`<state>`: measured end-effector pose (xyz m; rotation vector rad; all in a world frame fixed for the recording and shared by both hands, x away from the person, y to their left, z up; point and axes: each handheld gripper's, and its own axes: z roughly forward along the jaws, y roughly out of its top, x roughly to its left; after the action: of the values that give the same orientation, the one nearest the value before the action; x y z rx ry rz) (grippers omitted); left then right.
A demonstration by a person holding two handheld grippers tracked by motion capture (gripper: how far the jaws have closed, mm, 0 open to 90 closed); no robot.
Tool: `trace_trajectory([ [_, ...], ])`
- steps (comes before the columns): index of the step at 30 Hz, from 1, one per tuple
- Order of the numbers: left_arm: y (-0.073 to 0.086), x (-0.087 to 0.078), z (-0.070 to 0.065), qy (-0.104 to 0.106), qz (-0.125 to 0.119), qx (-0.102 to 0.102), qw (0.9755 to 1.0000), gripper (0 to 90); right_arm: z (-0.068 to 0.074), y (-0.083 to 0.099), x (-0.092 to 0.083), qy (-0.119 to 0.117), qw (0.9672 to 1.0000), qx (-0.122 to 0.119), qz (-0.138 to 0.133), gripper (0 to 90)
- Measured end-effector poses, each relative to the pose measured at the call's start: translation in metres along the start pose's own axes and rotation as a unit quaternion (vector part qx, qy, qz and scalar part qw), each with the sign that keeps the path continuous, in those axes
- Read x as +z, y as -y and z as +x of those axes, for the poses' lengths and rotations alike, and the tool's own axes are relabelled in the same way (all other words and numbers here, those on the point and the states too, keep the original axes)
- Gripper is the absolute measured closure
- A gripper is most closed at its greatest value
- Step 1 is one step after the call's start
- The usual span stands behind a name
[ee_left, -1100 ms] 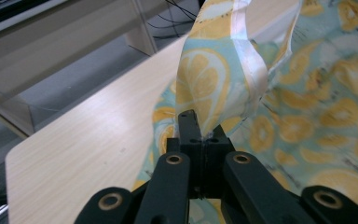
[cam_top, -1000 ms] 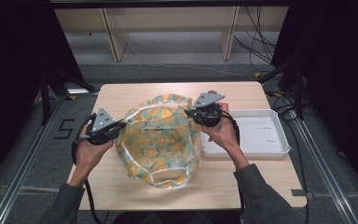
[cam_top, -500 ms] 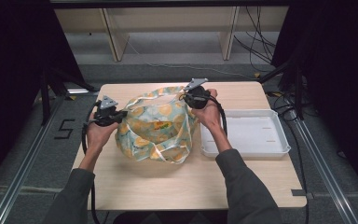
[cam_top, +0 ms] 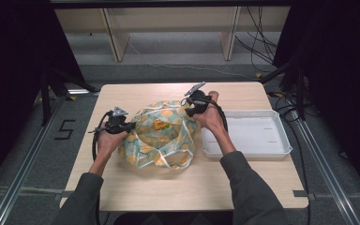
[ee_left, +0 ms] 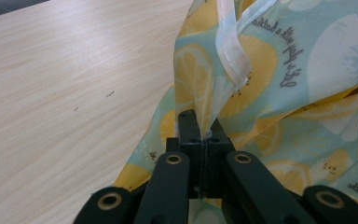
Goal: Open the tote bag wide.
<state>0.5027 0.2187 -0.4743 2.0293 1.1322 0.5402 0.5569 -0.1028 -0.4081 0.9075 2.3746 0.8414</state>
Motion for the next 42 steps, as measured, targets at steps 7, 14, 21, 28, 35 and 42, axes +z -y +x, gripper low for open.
trace_trajectory([
  [7,-0.003,0.0,-0.004,0.009,-0.009,-0.004,0.9999,89.0,0.024,-0.012,-0.048,-0.104,0.9909,-0.04,-0.075,40.0],
  [14,-0.003,-0.004,-0.002,0.015,-0.01,-0.003,0.9998,88.1,0.049,0.003,-0.016,-0.12,0.989,-0.085,-0.017,35.6],
  [21,0.001,-0.006,0.002,0.013,-0.007,-0.004,0.9999,87.7,0.044,0.007,-0.002,-0.11,0.9891,-0.098,0.003,84.6],
  [28,0.0,-0.012,-0.003,0.025,0.025,0.032,0.9989,68.6,0.032,-0.015,-0.008,-0.089,0.9924,-0.076,-0.039,89.9],
  [35,-0.011,-0.055,-0.023,0.007,-0.008,0.062,0.998,42.3,0.033,-0.024,-0.006,-0.078,0.9934,-0.075,-0.039,89.9],
  [42,-0.025,-0.037,-0.044,-0.006,0.008,0.136,0.9907,37.8,0.035,-0.026,-0.005,-0.076,0.9926,-0.076,-0.057,89.8],
])
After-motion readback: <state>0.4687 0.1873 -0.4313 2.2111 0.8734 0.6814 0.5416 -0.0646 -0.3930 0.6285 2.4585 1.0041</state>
